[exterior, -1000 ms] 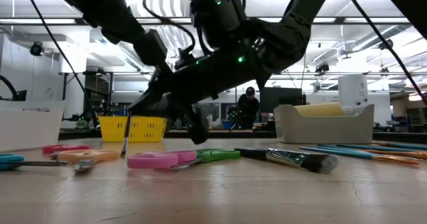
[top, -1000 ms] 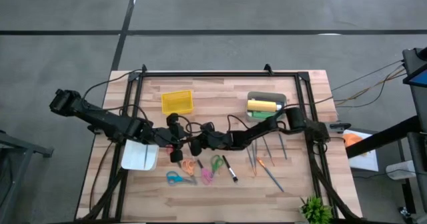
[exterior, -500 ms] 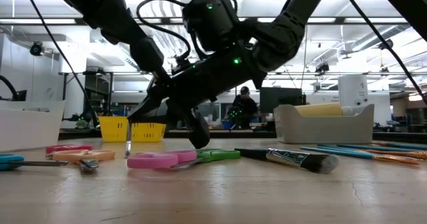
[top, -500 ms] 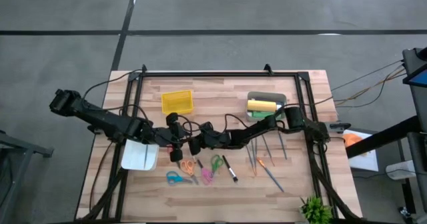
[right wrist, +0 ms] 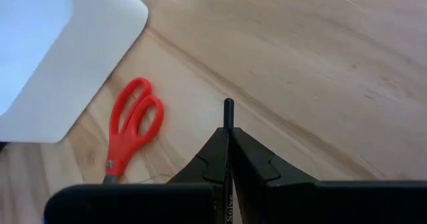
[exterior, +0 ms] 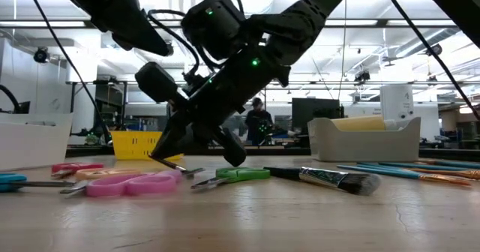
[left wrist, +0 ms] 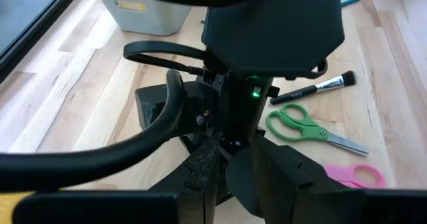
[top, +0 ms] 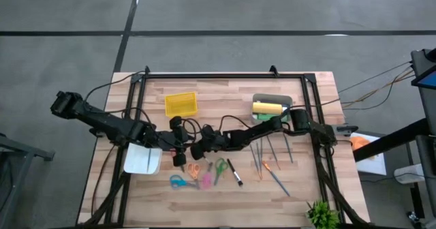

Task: Pick & Place Paint Supplies
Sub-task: Put the black eyeshadow brush into the white bin

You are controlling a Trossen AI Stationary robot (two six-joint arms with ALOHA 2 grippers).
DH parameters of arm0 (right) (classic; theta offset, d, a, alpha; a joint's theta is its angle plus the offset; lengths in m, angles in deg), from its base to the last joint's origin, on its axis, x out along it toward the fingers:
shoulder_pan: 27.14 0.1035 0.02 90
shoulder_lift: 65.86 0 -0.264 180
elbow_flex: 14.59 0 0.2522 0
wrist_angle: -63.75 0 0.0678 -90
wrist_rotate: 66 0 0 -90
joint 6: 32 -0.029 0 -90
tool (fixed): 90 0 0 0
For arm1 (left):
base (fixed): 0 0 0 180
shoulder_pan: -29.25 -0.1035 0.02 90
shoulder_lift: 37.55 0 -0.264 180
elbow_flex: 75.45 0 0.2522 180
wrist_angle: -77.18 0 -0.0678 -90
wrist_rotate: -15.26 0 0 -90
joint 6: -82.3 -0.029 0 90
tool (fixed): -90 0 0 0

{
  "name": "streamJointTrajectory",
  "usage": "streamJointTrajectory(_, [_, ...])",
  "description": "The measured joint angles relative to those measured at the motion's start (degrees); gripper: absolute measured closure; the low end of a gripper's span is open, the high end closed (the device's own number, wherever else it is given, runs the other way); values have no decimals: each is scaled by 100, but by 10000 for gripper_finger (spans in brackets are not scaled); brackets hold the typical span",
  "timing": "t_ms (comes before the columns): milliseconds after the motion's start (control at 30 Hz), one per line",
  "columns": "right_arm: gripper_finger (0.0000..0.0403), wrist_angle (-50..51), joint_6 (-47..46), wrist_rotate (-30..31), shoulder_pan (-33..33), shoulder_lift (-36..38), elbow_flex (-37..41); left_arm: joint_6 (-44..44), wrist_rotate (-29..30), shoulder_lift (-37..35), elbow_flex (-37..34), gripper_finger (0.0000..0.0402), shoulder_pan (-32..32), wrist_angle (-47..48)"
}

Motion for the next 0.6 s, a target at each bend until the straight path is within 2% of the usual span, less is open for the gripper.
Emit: streamJointTrajectory(600, [395,-10,-30,-158,-4,-43,-15,-21,22,0,0,310,-2,-16])
